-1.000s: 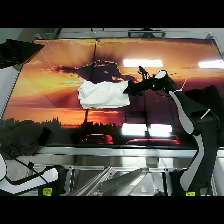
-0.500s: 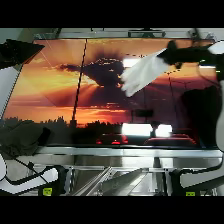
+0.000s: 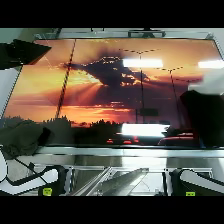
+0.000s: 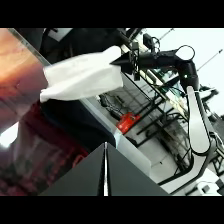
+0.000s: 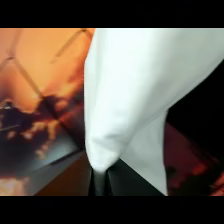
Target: Fold the shirts.
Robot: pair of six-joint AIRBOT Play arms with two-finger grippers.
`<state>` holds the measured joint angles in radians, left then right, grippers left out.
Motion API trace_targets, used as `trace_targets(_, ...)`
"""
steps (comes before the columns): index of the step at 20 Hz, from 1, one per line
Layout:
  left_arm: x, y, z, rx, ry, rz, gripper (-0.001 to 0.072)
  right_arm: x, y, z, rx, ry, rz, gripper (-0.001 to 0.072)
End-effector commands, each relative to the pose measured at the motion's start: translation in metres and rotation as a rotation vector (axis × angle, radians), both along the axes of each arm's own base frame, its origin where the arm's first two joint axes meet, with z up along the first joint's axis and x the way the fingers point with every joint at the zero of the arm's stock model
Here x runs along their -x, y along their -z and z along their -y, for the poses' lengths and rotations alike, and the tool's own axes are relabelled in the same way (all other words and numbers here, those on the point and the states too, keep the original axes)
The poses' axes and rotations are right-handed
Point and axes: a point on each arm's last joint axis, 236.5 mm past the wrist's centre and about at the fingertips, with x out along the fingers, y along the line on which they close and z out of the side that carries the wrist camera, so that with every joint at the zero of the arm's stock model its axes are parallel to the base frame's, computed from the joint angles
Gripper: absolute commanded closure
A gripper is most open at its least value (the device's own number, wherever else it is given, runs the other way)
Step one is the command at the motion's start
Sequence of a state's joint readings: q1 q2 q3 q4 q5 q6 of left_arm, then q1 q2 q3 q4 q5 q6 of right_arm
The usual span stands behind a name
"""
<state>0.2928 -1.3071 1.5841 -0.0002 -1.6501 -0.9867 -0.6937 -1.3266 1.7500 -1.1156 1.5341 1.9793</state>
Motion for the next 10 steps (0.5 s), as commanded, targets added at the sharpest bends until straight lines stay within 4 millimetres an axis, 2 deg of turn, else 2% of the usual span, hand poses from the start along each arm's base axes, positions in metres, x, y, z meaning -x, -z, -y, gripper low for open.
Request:
trace_targets(1, 0.010, 0.000, 0.024, -0.001, 0.068, -0.002, 0.0684, 0.116, 0.067, 0.033, 0.057, 0.128, -0.380, 0.0701)
trace_targets(3, 0.017, 0.000, 0.038, -0.001, 0.110, 0.001, 0.0684, 0.152, 0.112, 0.025, 0.004, 0.155, -0.487, 0.0699)
trace_targets(5, 0.023, 0.003, 0.050, -0.010, 0.145, 0.007, 0.0684, 0.173, 0.155, 0.017, -0.045, 0.132, -0.553, 0.0699)
trace_targets(6, 0.026, 0.003, 0.056, -0.009, 0.162, 0.007, 0.0685, 0.179, 0.175, 0.017, -0.054, 0.132, -0.576, 0.0698)
trace_targets(8, 0.033, 0.002, 0.067, -0.008, 0.196, 0.007, 0.0685, 0.175, 0.207, 0.024, -0.039, 0.144, -0.564, 0.0699)
trace_targets(10, 0.038, 0.002, 0.074, -0.008, 0.220, 0.007, 0.0685, 0.173, 0.228, 0.026, -0.034, 0.103, -0.569, 0.0698)
